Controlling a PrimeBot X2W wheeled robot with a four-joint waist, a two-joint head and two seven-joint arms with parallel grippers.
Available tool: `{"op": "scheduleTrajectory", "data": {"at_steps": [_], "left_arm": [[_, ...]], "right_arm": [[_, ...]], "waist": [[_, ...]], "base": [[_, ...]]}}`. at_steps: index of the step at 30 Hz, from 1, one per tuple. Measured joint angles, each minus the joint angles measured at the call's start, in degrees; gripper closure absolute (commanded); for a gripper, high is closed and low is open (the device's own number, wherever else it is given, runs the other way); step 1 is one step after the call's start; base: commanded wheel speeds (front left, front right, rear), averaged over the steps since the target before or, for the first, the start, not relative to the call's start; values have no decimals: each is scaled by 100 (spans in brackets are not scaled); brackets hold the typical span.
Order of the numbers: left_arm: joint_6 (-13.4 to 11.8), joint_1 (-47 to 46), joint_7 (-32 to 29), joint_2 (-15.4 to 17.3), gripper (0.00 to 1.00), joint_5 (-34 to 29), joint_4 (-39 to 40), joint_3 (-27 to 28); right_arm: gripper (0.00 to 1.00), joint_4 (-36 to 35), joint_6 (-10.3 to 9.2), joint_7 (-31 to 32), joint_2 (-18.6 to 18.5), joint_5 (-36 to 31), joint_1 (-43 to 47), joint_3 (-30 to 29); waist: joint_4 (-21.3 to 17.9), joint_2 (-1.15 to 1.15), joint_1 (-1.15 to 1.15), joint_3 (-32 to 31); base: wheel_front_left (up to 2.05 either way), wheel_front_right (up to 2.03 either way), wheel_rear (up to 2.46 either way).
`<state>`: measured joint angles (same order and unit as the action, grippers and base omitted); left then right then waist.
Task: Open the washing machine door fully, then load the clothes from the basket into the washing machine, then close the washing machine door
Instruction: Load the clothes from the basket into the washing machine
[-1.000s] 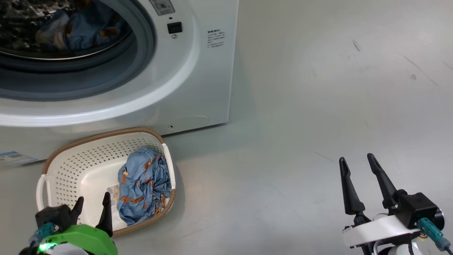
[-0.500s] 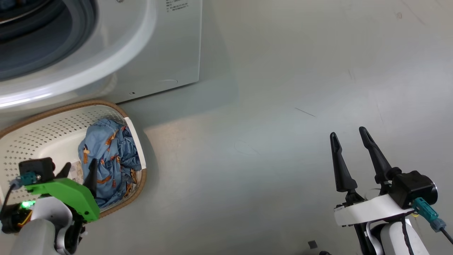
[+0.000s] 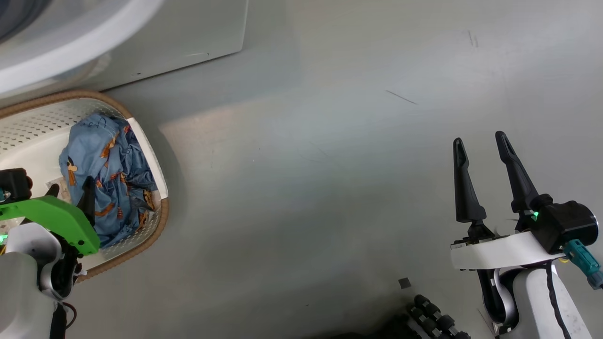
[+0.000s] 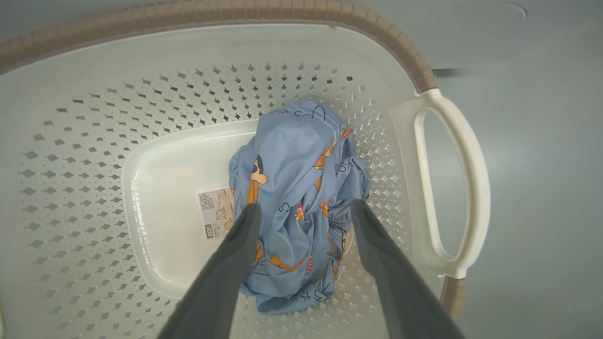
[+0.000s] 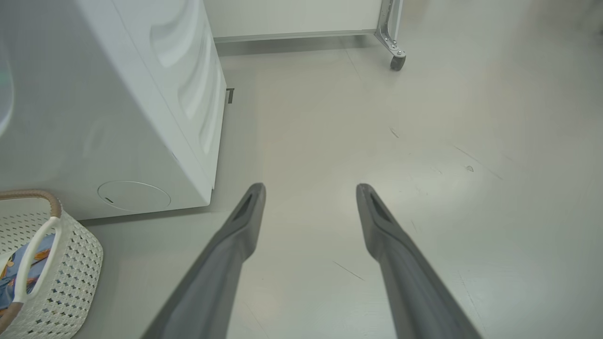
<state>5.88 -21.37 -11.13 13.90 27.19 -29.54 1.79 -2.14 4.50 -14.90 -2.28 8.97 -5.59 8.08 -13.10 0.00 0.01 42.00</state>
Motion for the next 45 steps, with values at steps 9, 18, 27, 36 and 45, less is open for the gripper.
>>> {"op": "scheduleTrajectory", "data": {"at_steps": [9,18,27,36,45], "left_arm": [[21,-355,-44,143,0,7,-554,15],[59,-686,-68,176,0,49,-1036,21],[64,-1026,-67,187,0,49,-1464,-10],[70,-1391,-37,155,0,48,-1789,-135],[116,-1739,69,54,0,48,-2084,-257]], "right_arm": [[0,-92,-62,0,1,0,-123,3],[0,-155,-119,0,1,0,-110,-66],[0,-319,-168,0,1,-67,-101,-219],[0,-428,-170,0,1,-157,-69,-372],[0,-604,-191,0,2,-207,151,-522]], "waist": [[0,0,0,394],[-11,0,-1,629],[10,0,-1,843],[113,0,-1,1005],[214,0,-1,1159]], "base": [[0,0,0],[0,0,0],[0,0,0],[0,0,0],[0,0,0]]}}
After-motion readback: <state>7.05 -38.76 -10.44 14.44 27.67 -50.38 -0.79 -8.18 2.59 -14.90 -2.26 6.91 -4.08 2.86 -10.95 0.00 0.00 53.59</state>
